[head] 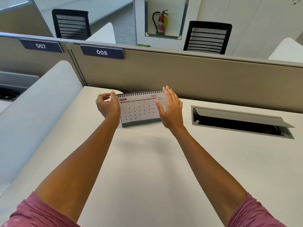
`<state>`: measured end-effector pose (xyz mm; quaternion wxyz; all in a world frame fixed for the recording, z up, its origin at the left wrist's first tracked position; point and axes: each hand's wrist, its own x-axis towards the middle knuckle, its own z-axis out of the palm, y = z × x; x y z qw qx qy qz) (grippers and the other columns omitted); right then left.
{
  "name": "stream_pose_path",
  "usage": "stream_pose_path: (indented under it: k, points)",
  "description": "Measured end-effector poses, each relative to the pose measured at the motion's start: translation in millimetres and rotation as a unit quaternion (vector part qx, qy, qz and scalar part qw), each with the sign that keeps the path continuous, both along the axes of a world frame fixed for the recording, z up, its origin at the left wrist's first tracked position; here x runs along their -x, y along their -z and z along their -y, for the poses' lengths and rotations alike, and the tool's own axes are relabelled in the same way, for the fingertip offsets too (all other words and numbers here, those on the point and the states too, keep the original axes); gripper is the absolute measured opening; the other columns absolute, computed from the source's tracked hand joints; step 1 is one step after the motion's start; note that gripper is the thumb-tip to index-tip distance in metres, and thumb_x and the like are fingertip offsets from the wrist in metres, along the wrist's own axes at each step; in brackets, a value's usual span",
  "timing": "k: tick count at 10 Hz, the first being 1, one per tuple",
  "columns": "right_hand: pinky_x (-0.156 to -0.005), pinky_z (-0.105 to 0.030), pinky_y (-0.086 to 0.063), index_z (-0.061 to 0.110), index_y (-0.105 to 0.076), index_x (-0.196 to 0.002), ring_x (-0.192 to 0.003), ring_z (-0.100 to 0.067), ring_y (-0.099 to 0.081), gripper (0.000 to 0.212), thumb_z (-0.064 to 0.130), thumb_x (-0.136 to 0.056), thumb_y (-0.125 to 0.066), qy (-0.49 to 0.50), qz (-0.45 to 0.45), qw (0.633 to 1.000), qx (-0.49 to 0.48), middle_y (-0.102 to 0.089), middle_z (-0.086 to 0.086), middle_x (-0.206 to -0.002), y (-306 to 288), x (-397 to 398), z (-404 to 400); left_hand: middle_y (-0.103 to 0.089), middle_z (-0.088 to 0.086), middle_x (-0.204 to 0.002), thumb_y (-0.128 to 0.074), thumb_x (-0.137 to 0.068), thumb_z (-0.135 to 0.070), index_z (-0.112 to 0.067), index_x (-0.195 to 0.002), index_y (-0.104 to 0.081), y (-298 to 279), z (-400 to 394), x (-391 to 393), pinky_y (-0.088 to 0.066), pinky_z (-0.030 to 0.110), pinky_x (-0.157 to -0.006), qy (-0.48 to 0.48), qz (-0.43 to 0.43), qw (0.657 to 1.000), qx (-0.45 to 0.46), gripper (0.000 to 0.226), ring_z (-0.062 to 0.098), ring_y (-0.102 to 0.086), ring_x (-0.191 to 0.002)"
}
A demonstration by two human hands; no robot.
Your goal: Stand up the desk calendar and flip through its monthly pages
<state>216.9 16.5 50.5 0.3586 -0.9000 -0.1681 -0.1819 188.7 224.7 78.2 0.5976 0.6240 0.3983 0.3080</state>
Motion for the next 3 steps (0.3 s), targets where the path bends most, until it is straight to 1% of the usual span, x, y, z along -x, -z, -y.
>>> stream_pose_path:
  k: [1, 2, 3]
  points:
    - [-0.114, -0.033, -0.028, 0.017, -0.040, -0.145, -0.140, -0.016, -0.037, 0.050, 0.039, -0.099, -0.044, 0.028, 0.028, 0.998, -0.057, -0.040, -0.002, -0.154, -4.8, 5.1, 1.8, -0.055, 0.000, -0.106, -0.055, -0.095, -0.029, -0.015, -0.099, -0.056, 4.3, 2.1, 2.8, -0.054, 0.032, -0.080, -0.024, -0.033, 0.992, -0.123, 0.015, 0.017, -0.058, -0.099]
    - [-0.110, -0.029, -0.030, 0.015, -0.045, -0.140, -0.133, -0.015, -0.045, 0.044, 0.033, -0.100, -0.042, 0.059, 0.074, 0.992, -0.087, -0.048, -0.001, -0.148, -1.7, 16.9, 6.7, -0.055, 0.006, -0.113, -0.054, -0.091, -0.024, -0.010, -0.106, -0.057, 8.8, 18.9, 12.8, -0.042, 0.036, -0.091, -0.033, -0.024, 0.948, -0.315, 0.020, 0.024, -0.052, -0.107]
    - [-0.110, -0.028, -0.030, 0.013, -0.047, -0.139, -0.132, -0.016, -0.046, 0.042, 0.030, -0.100, -0.042, 0.081, 0.081, 0.989, -0.096, -0.051, -0.002, -0.146, 1.4, 26.1, 7.4, -0.055, 0.007, -0.114, -0.056, -0.088, -0.020, -0.010, -0.109, -0.056, 14.5, 39.0, 18.8, -0.038, 0.036, -0.091, 0.009, -0.001, 0.922, -0.387, 0.023, 0.024, -0.050, -0.106]
